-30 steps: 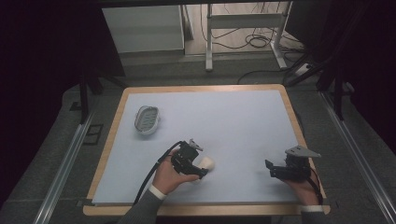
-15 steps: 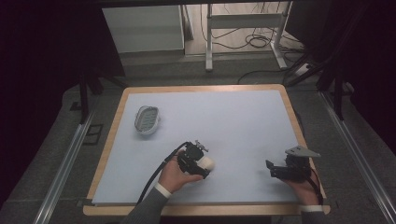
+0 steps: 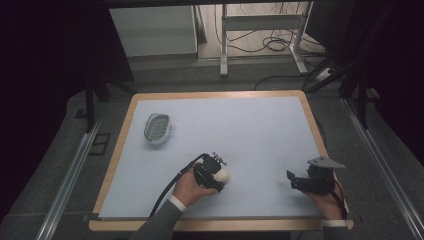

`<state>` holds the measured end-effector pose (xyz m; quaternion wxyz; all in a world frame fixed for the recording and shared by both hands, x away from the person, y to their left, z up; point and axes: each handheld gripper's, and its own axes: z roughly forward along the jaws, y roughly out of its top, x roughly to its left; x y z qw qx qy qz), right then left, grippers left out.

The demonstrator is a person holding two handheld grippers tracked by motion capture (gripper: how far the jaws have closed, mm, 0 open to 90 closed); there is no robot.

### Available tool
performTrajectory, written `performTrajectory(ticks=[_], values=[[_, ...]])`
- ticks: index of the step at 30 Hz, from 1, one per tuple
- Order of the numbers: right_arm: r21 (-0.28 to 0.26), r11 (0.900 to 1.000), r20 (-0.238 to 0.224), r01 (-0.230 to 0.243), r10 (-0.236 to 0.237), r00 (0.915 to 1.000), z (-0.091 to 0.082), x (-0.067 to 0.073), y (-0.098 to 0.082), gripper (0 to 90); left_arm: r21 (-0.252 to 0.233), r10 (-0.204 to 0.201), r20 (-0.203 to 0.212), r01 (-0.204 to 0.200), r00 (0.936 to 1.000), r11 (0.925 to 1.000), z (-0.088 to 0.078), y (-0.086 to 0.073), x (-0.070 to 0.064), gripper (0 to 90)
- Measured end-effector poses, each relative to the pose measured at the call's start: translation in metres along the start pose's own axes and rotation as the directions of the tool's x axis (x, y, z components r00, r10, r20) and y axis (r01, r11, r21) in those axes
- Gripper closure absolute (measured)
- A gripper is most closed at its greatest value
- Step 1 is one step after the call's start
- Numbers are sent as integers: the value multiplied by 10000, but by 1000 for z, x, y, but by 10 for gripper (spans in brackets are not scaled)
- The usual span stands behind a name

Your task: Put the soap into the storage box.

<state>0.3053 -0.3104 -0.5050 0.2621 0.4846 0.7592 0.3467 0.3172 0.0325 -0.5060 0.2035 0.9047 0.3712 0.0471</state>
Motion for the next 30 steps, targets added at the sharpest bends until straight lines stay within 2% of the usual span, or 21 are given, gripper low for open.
performTrajectory(ticks=[3, 10, 30], values=[[-66, 10000, 156, -74, 75, 9999, -1, -1, 0, 76, 30, 113, -66, -113, 9999, 9999, 1, -1, -1, 491], [-115, 9997, 205, -208, 210, 9996, -2, -3, 0, 77, 26, 266, 215, -266, 9994, 9996, -1, -2, 3, 495], [-55, 9998, 251, -198, 199, 9995, -1, -4, -1, 77, -773, 48, 468, -12, 9989, 9970, -30, -7, 24, 496]])
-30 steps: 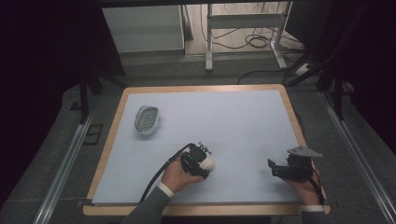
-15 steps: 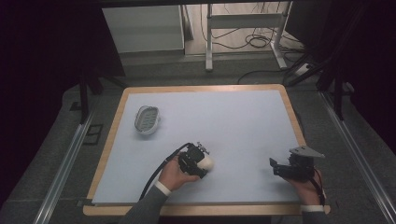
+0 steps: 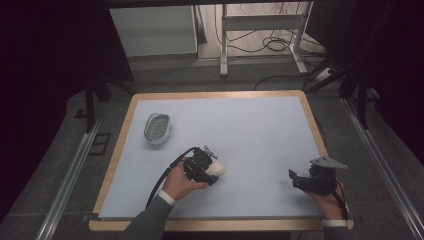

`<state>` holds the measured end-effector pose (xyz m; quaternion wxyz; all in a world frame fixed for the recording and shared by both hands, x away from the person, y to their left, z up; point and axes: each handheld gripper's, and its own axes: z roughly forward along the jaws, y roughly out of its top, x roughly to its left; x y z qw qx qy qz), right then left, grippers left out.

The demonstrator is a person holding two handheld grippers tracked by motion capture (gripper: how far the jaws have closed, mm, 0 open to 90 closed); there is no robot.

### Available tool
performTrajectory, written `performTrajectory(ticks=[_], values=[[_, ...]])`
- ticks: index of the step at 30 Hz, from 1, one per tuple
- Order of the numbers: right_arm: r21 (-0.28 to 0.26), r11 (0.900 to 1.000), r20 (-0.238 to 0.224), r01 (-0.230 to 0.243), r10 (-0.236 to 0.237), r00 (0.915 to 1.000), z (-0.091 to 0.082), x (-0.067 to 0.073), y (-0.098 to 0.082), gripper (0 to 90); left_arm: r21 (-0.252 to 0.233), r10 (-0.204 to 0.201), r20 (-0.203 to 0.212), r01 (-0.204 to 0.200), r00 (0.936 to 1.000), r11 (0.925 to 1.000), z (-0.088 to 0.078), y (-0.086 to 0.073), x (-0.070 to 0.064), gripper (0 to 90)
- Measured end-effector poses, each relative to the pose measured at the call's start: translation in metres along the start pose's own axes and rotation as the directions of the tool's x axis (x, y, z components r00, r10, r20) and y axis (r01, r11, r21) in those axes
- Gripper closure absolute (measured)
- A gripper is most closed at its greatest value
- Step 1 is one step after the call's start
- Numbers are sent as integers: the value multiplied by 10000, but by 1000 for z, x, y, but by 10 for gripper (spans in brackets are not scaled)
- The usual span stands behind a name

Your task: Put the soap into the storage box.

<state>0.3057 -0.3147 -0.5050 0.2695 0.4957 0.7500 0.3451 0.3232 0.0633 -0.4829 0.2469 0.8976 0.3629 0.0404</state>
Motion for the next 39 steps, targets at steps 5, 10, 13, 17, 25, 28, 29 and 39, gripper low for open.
performTrajectory(ticks=[5, 10, 13, 17, 25, 28, 29, 39], values=[[42, 10000, 19, -23, 23, 10000, 0, 0, 0, 77, -178, -146, -9, 146, 9999, 9997, -8, -1, 7, 496], [36, 10000, 12, -37, 37, 10000, 0, 0, 0, 77, -363, -240, 36, 242, 9997, 9990, -16, -2, 13, 496], [41, 10000, 13, -59, 59, 10000, 0, 0, 0, 77, -427, -296, 21, 297, 9996, 9986, -19, -3, 17, 496], [49, 10000, 16, -35, 35, 10000, 1, 0, -1, 77, -449, -344, -86, 340, 9994, 9984, -24, -3, 21, 496], [88, 9999, 49, -67, 67, 10000, 2, -1, -1, 77, -505, -527, -237, 514, 9983, 9974, -32, -4, 33, 496], [108, 9999, 44, -58, 57, 10000, 2, -1, -2, 77, -529, -631, -236, 618, 9977, 9967, -34, -6, 38, 497], [112, 9999, 46, -43, 42, 10000, 2, -1, -2, 77, -525, -638, -242, 625, 9977, 9967, -35, -6, 39, 496], [128, 9999, 58, -90, 90, 9999, 2, -1, -1, 77, -647, -834, -409, 807, 9957, 9946, -43, -9, 52, 497]])
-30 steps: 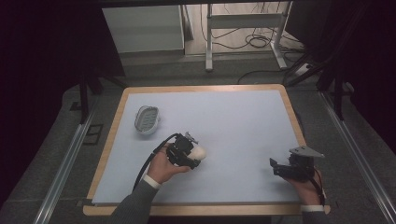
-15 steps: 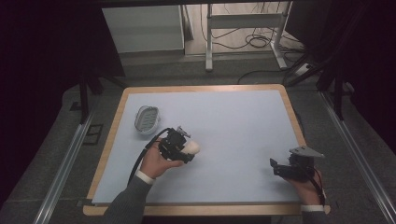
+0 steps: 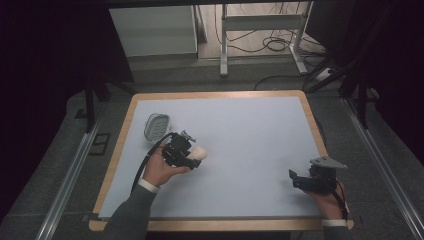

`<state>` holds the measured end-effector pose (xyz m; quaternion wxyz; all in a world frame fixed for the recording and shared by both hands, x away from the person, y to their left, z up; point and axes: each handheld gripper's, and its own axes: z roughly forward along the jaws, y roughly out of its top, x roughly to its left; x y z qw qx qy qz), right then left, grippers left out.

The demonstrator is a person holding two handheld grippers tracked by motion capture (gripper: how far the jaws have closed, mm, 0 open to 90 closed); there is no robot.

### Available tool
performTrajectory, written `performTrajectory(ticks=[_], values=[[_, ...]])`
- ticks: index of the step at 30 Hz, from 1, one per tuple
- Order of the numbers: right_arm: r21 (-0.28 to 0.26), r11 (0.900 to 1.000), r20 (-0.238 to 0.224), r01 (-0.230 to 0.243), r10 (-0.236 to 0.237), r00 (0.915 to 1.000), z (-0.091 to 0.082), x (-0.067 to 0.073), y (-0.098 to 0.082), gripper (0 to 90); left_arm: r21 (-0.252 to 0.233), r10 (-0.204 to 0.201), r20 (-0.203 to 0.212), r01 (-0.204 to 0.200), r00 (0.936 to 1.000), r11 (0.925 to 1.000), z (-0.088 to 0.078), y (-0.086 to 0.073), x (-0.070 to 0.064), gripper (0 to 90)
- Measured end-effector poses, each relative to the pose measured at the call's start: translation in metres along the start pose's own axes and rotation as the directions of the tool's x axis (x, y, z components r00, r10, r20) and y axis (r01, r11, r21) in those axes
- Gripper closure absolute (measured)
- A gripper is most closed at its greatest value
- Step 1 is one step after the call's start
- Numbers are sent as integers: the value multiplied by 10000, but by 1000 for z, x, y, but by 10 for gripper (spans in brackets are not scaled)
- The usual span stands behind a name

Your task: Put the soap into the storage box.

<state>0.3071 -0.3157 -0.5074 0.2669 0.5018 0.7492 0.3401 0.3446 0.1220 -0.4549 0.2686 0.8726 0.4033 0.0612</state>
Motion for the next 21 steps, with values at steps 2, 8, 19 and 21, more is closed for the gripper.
performTrajectory(ticks=[2, 8, 19, 21], values=[[-50, 10000, -9, -21, 21, 10000, -1, 1, 0, 77, -57, -47, -9, 46, 10000, 10000, -2, 0, 3, 496], [-81, 10000, -36, -7, 7, 10000, -1, 1, 1, 77, -70, -147, -86, 146, 9999, 9999, -7, 0, 10, 496], [-64, 10000, -26, -12, 12, 10000, 0, 1, 1, 77, -154, -365, -242, 362, 9990, 9992, -13, 2, 23, 496], [-64, 10000, -21, -14, 14, 10000, 0, 1, 1, 77, -160, -370, -268, 365, 9990, 9992, -15, 3, 26, 496]])
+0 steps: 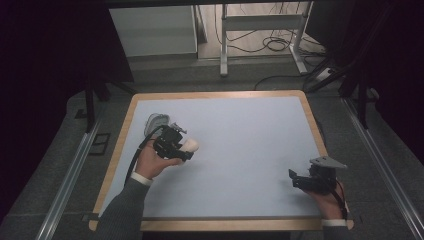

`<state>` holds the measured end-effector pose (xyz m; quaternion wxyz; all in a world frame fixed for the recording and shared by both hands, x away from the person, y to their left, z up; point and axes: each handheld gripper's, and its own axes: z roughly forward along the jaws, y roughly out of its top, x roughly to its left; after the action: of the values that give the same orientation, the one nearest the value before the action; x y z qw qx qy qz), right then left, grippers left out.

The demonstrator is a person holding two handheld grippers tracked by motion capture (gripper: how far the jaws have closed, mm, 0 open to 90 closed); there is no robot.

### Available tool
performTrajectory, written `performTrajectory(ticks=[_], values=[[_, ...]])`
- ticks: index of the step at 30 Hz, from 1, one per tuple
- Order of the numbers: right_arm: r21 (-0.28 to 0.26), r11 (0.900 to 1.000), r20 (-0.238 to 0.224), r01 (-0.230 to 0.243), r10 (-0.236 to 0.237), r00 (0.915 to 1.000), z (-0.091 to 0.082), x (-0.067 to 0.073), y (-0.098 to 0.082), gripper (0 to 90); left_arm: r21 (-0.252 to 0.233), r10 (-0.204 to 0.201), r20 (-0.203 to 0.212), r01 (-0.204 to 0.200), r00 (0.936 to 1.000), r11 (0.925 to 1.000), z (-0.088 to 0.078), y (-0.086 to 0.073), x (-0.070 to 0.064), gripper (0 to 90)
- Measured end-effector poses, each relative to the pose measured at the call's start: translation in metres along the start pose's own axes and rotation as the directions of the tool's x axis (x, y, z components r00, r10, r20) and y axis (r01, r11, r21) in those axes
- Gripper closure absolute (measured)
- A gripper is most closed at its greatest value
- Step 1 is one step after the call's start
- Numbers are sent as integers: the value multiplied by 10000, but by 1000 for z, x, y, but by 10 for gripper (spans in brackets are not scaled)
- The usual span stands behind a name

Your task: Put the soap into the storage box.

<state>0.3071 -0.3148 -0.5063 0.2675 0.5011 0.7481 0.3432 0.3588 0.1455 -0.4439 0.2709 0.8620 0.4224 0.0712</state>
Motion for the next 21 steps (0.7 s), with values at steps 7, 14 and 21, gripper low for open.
performTrajectory(ticks=[7, 14, 21], values=[[18, 10000, -8, 22, -22, 10000, 1, 1, 0, 77, -69, -141, -1, 141, 9999, 9999, -2, 1, 7, 497], [29, 10000, 14, 8, -8, 10000, 1, 0, 0, 77, 50, -218, -73, 219, 9997, 9997, -3, 2, 15, 496], [36, 10000, 19, 2, -2, 10000, 1, 0, 0, 77, 30, -328, -200, 329, 9993, 9995, -5, 4, 23, 496]])
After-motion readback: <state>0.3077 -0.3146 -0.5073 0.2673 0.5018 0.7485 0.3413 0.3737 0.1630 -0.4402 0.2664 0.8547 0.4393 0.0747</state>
